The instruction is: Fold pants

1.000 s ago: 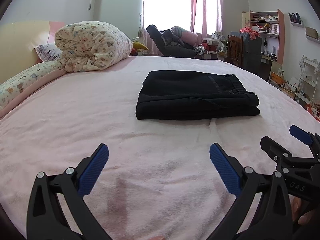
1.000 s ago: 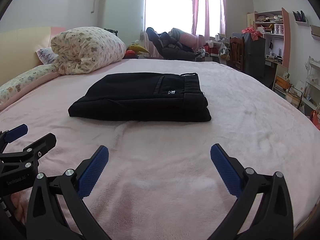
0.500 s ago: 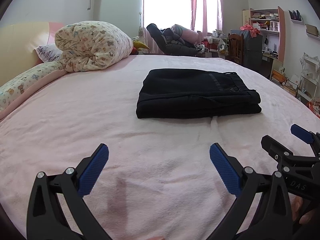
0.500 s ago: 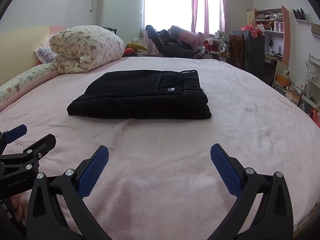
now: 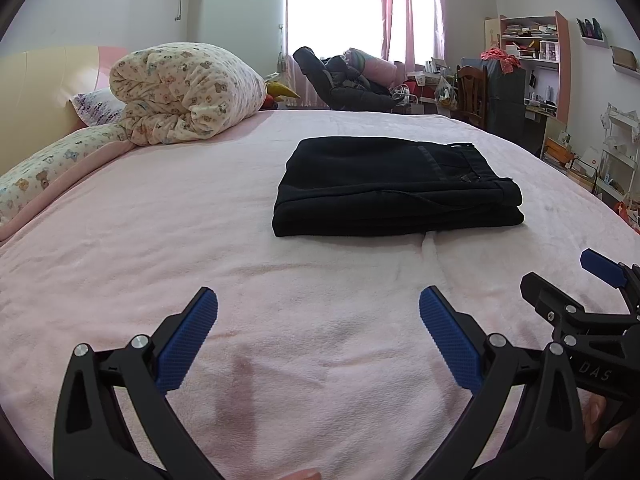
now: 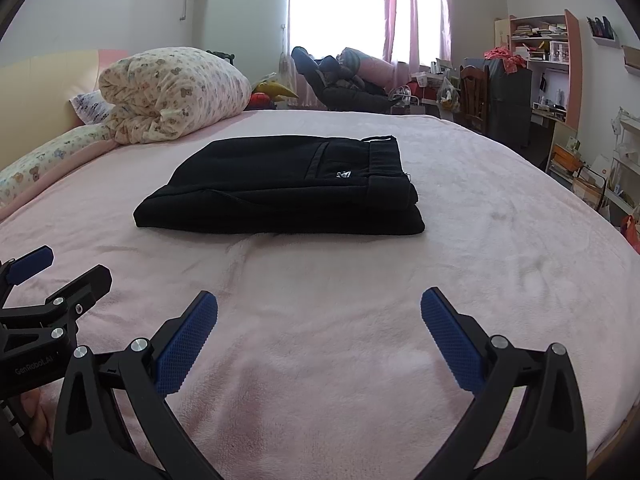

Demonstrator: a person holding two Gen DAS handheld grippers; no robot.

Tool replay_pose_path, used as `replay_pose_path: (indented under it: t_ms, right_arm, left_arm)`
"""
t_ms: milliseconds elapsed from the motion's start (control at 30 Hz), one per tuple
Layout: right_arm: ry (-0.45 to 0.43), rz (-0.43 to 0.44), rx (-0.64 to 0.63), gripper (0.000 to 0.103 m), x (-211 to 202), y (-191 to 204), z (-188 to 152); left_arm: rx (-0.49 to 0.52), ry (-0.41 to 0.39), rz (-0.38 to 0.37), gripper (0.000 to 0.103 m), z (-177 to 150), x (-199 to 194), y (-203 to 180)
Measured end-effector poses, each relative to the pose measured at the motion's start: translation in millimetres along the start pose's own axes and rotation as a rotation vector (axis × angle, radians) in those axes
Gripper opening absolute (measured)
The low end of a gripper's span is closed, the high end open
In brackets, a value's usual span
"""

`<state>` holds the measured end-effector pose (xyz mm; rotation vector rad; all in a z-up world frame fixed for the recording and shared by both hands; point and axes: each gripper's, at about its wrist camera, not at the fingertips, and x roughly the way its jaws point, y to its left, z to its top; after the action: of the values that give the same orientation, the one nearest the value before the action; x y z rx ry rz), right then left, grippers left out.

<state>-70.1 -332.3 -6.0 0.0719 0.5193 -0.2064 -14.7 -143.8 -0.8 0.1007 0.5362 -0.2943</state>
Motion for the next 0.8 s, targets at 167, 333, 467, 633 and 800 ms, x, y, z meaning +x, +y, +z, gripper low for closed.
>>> replay_pose_path:
  t_ms: [167, 333, 467, 633, 800]
  right_arm:
    - [-0.001, -0.001, 0.001, 0.102, -0.2, 0.2, 0.0]
    - [0.0, -0.001, 0.0, 0.102, 0.0, -0.2, 0.5]
    - [0.006, 0.0, 0.001, 0.102, 2.4, -2.2, -1.8]
    - [0.01, 0.003, 0.003, 0.102, 4.1, -5.1, -3.1]
    - [0.015, 0.006, 0.007, 0.102, 5.6, -8.9, -2.9]
  left_arm:
    - [0.002, 0.0, -0.002, 0.101, -0.1, 0.3, 0.0]
    - [0.001, -0.001, -0.002, 0.101, 0.1, 0.4, 0.2]
    - [0.002, 0.0, -0.002, 0.101, -0.1, 0.6, 0.5]
    - [0.004, 0.0, -0.002, 0.101, -0.2, 0.9, 0.5]
    - [0.003, 0.002, -0.002, 0.101, -0.4, 1.2, 0.5]
